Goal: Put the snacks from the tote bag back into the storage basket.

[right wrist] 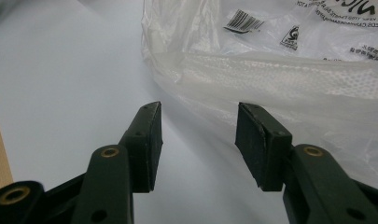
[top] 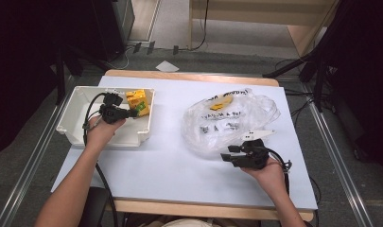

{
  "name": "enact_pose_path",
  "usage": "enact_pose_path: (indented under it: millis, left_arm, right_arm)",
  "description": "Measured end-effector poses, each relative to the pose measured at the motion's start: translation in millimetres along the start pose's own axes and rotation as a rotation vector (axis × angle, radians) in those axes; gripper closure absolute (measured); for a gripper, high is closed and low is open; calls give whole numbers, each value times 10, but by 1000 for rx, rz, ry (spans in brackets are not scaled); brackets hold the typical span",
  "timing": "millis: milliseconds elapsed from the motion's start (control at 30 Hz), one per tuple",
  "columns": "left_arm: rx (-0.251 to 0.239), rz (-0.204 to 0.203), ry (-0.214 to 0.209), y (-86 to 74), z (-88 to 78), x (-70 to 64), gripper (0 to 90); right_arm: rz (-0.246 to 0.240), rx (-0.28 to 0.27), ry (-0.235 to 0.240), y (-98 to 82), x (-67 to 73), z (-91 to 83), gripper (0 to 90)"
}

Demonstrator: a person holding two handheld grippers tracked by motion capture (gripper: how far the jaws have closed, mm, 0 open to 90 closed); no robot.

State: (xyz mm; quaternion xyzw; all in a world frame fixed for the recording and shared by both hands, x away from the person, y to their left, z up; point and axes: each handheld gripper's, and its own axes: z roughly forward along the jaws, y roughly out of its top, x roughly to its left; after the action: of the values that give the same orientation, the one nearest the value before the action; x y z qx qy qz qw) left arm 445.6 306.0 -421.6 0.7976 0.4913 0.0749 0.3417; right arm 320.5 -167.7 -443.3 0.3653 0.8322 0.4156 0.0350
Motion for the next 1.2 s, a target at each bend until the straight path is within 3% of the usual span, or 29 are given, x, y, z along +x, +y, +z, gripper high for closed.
enact_pose_path:
  millis: [600,1067,1200]
  left_arm:
    - [-20,-54,-1,-18,16,120,900]
    - [-30,-65,-34,-26,-23,135,838]
    - [-28,-77,-68,-13,-52,113,796]
  right_arm:
    - [0,-4,-5,-4,-3,-9,519]
    - [1,-3,-6,-9,-5,-11,519]
    - [1,-2,-5,-8,-2,-9,519]
